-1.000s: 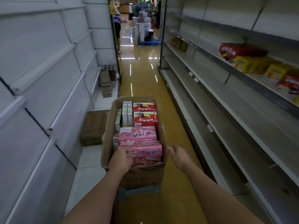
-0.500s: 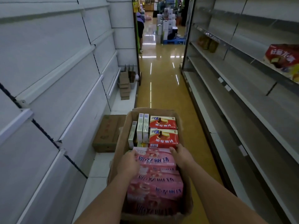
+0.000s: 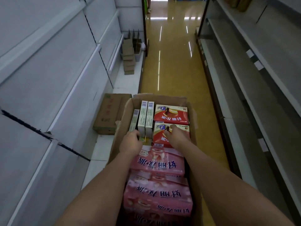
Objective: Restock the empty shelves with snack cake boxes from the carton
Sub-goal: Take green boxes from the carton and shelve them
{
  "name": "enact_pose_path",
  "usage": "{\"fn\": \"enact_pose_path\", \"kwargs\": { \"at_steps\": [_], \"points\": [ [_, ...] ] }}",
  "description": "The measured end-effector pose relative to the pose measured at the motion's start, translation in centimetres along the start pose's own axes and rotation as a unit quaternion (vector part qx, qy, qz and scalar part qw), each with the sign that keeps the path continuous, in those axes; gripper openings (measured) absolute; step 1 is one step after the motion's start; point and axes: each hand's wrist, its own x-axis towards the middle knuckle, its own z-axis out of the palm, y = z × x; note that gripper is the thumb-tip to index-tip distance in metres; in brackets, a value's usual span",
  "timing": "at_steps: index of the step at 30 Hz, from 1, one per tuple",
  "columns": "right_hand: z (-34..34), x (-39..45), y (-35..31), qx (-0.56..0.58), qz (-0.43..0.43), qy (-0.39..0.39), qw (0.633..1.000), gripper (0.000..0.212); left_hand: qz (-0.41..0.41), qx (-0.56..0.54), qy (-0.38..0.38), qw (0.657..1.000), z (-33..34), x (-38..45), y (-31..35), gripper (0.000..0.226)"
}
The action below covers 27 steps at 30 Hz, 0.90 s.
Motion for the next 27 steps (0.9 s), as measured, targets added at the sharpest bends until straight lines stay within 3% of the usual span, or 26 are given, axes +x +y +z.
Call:
{"fn": "enact_pose_path", "kwargs": {
  "at_steps": [6,11,20,24,27],
  "points": [
    [1.3,4.5,-2.1,0.002,0.024,0.018,1.0,0.044,-0.019,-0.027,-0.011,0.999,1.0,5.0,0.3,0.045],
    [2.9,8.2,-4.1,0.025,0.028,0.005,0.999,0.028,-0.057,-0.089,-0.016,0.994,1.6,9.0,0.6,0.059],
    [4.9,11.6,-6.3,0.059,0.068,0.032,0.995,0.031,-0.114,-0.214,-0.086,0.966,3.3,13.6,0.1,0.064],
    [6.0,11.9,-7.3,0.061,0.082,0.051,0.994,0.028,-0.116,-0.289,-0.099,0.945,4.0,14.3,-1.1,0.078],
    [6.7,12.0,-7.9,0.101,0.097,0.045,0.989,0.025,-0.121,-0.309,-0.101,0.938,4.1,14.1,-1.6,0.061]
  ]
}}
